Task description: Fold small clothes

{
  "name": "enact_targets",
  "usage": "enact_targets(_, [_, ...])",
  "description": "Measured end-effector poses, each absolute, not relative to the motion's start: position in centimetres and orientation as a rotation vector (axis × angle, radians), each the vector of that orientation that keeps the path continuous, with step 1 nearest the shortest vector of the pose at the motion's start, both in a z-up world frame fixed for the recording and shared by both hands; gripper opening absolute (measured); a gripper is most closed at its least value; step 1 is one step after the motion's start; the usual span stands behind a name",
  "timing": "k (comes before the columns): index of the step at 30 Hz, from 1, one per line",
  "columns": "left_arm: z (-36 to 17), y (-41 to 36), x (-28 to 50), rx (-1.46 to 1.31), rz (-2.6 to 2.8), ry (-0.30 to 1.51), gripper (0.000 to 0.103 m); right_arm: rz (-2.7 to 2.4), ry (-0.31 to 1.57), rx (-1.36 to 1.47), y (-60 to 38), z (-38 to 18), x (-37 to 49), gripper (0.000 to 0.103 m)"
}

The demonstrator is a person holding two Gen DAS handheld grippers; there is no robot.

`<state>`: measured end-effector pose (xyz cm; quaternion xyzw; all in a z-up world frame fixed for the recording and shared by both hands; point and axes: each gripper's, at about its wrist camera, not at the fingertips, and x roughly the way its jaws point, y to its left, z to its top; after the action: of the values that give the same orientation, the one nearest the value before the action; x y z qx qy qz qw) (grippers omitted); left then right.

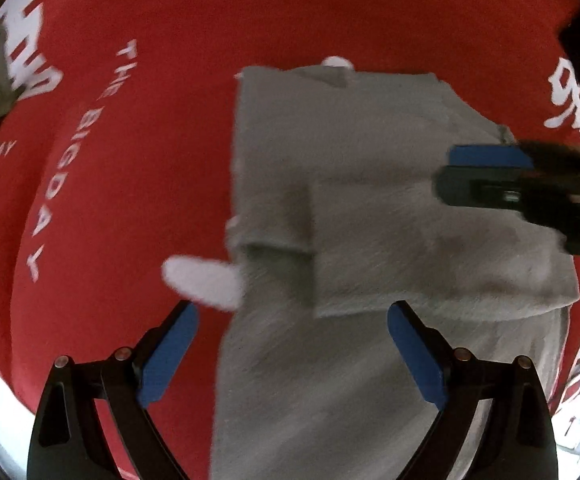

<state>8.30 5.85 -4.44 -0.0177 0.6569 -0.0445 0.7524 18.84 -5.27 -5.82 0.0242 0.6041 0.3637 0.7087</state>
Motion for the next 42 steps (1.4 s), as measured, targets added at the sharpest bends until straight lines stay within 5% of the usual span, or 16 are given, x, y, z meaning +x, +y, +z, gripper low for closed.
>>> enact_targets(5, [-4.3, 7.6, 7.0, -0.037, -0.065, 1.425, 0.096, 0.943, 1.432, -0.21, -0.9, -8.1, 18.9, 0.055])
enact_targets(9, [-4.3, 7.8, 6.9, -0.065, -0.063, 1.424, 0.096, 0.925, 1.475, -0.382, -0.2, -8.7, 18.6, 0.004])
enact_targets(20, [-3.6, 6.9, 9.4, -0.042, -0.095, 1.387, 0.096, 0.824, 1.419, -0.187, -1.7, -6.9, 22.2, 0.004])
enact_targets(23, [-3.0, 6.0, 10.1, -0.021, -0.102, 1.374, 0.096, 0.726, 1.459, -0.224, -0.9, -9.1, 22.1, 0.011])
enact_targets(25, [-2.5, 5.5, 10.7, -0.018, -0.113, 1.357, 0.096, 0.655, 1.425, -0.11, -2.6, -8.0, 21.6, 0.026])
enact_targets(27, [-2.2, 4.6, 11.9, -0.024, -0.125, 1.337, 0.096, 0.544, 1.409, 0.099, -7.2, -6.7, 20.5, 0.031])
enact_targets(31, [-2.9, 2.3, 14.3, -0.005, -0.122, 1.334, 0.096, 0.312, 1.403, 0.487, -18.3, -5.6, 15.0, 0.031])
enact_targets(41, [-6.6, -1.5, 15.3, 0.095, -0.072, 1.385, 0.096, -0.078, 1.451, 0.645, -36.3, -9.1, 8.2, 0.038])
enact_targets(42, [-6.4, -1.6, 15.2, 0.095, -0.074, 1.385, 0.096, -0.045, 1.448, 0.665, -36.4, -9.3, 8.4, 0.024])
